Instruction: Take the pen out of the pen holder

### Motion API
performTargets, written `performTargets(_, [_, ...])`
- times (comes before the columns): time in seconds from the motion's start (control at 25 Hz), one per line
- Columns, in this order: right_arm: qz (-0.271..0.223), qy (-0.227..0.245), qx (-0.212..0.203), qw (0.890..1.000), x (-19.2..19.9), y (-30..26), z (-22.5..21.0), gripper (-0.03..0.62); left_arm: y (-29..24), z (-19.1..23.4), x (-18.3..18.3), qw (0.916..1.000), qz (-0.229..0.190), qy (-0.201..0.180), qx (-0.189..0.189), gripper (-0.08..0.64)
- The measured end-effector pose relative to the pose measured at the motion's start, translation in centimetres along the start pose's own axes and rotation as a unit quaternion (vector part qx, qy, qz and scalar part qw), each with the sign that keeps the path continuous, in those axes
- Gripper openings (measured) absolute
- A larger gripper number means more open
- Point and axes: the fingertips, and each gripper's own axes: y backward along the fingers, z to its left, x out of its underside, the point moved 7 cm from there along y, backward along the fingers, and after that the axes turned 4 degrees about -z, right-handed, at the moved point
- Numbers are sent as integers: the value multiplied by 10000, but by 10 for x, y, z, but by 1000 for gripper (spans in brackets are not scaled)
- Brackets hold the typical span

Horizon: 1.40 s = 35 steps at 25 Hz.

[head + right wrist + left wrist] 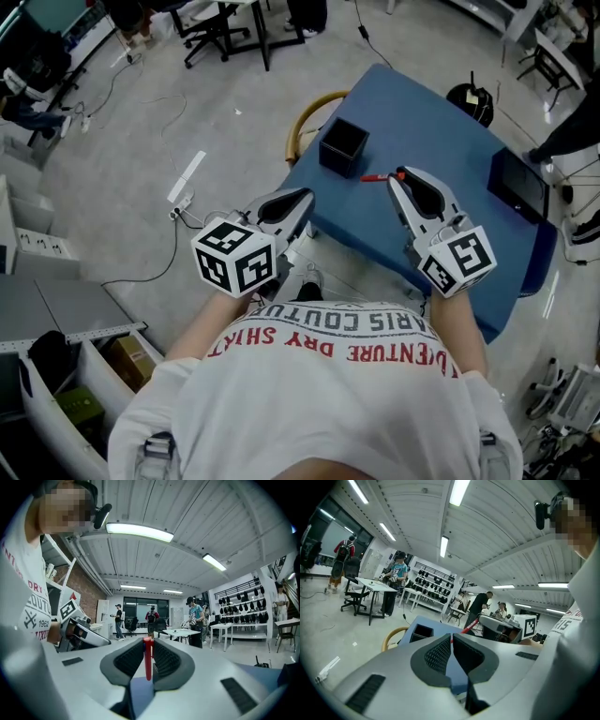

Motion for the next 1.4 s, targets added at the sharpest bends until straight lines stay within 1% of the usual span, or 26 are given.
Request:
performTargets(0.24, [3,-225,42,9997,9,43,26,72,16,-33,21,9998,82,-107,143,38])
performTargets(0.52, [-7,-215,-18,9998,10,74,46,72,30,-60,31,9998,-9,-119,162,38])
performTargets(0.76, [37,-125,-125,9998,11,82,54,72,33,-68,38,9998,-29,-137,162,38])
performTargets(1.0, [37,-95,-86,9999,6,84,64,72,42,-71,38,9997,-44,-131,196,38])
performTargets(1.2, [64,-117,-83,9999,14,85,55,72,33,-68,44,9998,-8,-102,158,38])
performTargets(1.4, [102,-157,-43,9998,13,79,51,72,29,-64,39,9998,22,-85,169,38])
